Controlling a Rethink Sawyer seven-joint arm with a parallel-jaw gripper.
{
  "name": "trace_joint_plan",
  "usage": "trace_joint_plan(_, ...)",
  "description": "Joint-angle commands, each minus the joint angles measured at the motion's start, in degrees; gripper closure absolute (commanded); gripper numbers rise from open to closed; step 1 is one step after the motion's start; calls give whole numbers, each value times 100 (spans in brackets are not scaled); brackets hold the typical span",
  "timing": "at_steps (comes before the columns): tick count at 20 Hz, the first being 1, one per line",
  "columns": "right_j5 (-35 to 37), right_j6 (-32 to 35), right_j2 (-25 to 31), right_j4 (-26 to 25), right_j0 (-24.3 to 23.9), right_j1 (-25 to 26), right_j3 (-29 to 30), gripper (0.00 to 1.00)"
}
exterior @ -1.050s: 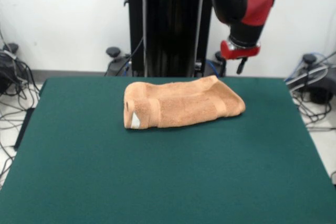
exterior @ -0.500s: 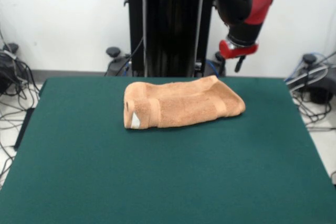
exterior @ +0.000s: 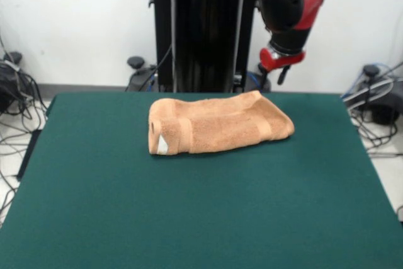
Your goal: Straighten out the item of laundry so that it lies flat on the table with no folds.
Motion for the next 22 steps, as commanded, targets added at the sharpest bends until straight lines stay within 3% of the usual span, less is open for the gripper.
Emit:
trace_joint_plan(1, 16, -198, 325, -291, -36, 202, -485, 0)
trace_joint_plan(8, 853, -789, 919, 26, -637, -384, -96, 0)
trace_joint_plan(16, 1505, -1003, 1318, 192, -947, -641, -29, 0)
trace_joint_plan(22, 1303, -888, 1278, -243, -1073, -518, -7, 0)
